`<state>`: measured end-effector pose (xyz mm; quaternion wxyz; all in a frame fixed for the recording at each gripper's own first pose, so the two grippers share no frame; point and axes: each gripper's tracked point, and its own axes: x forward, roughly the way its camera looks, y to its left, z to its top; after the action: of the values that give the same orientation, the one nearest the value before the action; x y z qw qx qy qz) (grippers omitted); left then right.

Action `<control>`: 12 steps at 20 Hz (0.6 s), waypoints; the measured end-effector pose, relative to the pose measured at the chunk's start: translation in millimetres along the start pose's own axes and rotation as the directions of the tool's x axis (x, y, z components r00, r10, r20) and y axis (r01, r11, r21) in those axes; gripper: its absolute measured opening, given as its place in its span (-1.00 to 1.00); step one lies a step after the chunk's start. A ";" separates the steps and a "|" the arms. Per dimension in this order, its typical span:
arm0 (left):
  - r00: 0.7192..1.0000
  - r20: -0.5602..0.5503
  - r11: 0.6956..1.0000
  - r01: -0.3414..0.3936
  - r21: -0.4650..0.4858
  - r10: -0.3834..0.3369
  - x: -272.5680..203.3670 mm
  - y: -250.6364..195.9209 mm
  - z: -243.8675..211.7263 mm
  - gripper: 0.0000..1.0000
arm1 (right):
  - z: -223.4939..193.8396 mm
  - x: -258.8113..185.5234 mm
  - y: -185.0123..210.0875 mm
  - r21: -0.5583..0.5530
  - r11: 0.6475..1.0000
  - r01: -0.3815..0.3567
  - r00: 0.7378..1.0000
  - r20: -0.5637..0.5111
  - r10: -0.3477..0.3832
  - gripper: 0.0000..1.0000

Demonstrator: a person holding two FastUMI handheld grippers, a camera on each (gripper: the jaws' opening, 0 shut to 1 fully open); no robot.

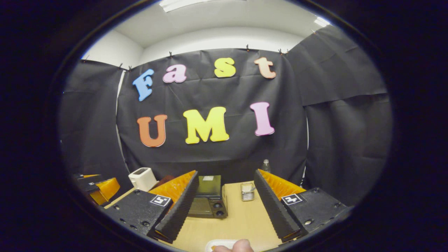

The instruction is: Open the electric oven with the left hand, put the food in, and close the electric oven.

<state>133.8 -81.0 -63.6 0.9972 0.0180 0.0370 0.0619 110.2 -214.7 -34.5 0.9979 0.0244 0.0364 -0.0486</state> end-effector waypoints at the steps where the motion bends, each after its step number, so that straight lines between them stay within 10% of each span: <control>1: 1.000 -0.014 1.000 0.017 -0.004 -0.017 10.8 -9.7 -5.4 0.89 | -4.8 5.0 -10.4 0.000 1.000 0.008 1.000 -0.019 -0.008 0.92; 12: 0.996 -0.088 0.998 0.034 0.054 -0.029 126.4 -40.9 -49.6 0.89 | -47.2 42.3 -73.8 0.003 0.999 0.049 0.990 -0.129 -0.049 0.93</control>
<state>260.1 -104.2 -123.8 0.9946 0.0425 0.0825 0.0460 141.6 -289.6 -88.0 0.9918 0.0298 0.1012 -0.0715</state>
